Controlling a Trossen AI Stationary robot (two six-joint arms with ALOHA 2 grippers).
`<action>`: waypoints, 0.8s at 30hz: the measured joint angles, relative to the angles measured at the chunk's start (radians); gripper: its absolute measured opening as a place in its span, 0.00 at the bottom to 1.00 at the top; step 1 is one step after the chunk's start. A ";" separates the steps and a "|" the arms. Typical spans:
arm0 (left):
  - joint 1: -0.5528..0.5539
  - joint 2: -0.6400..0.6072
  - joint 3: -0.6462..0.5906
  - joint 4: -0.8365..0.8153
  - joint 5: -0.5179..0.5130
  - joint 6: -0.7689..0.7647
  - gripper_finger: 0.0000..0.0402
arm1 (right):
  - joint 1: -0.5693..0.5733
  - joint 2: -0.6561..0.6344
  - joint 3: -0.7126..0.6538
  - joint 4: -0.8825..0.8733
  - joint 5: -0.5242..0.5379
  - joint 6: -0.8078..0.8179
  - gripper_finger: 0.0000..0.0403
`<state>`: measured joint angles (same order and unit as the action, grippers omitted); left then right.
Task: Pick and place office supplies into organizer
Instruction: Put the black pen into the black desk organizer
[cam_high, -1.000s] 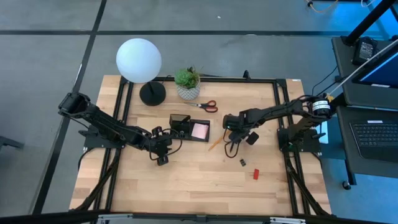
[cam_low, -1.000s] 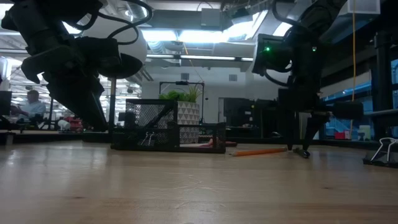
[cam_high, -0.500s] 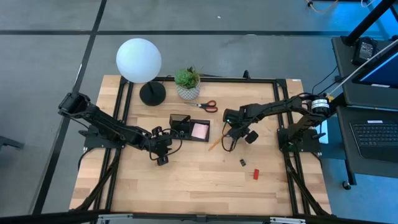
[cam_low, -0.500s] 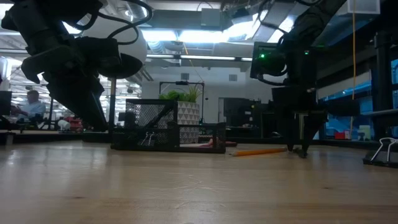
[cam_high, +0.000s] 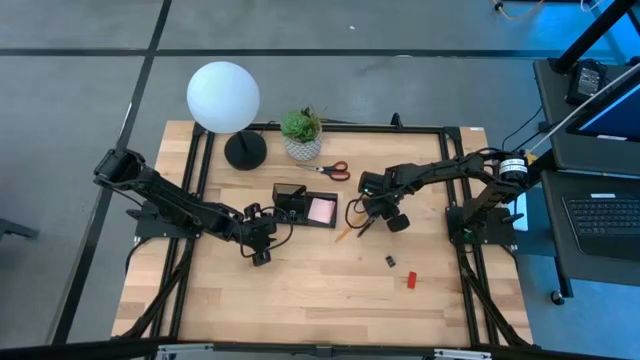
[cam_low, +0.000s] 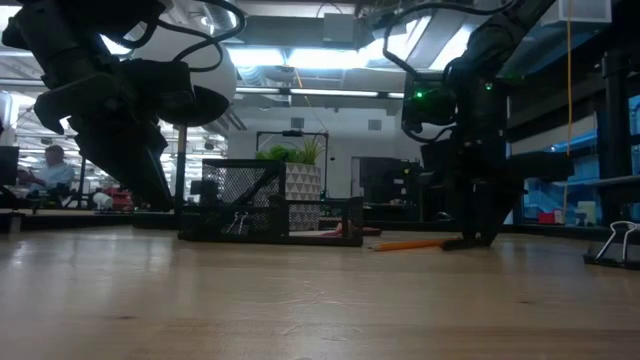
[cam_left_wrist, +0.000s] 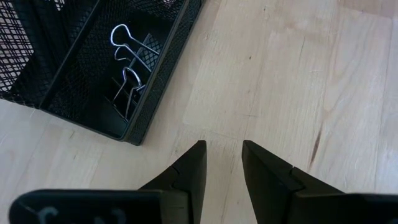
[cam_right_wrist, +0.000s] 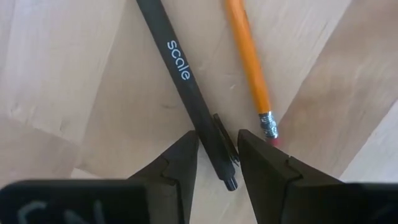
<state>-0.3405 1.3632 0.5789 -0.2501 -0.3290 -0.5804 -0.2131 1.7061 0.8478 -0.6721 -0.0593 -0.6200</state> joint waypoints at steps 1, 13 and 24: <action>0.000 0.000 0.000 0.000 0.000 0.000 0.24 | 0.000 0.000 0.000 -0.001 0.000 0.010 0.30; 0.000 0.000 0.000 0.000 0.000 0.000 0.24 | 0.035 0.000 -0.001 0.041 0.041 0.014 0.20; 0.000 0.000 0.000 0.000 0.000 0.000 0.24 | 0.053 0.000 -0.003 0.060 0.045 0.019 0.18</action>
<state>-0.3408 1.3632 0.5789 -0.2501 -0.3286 -0.5804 -0.1596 1.7061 0.8444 -0.6124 -0.0145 -0.6006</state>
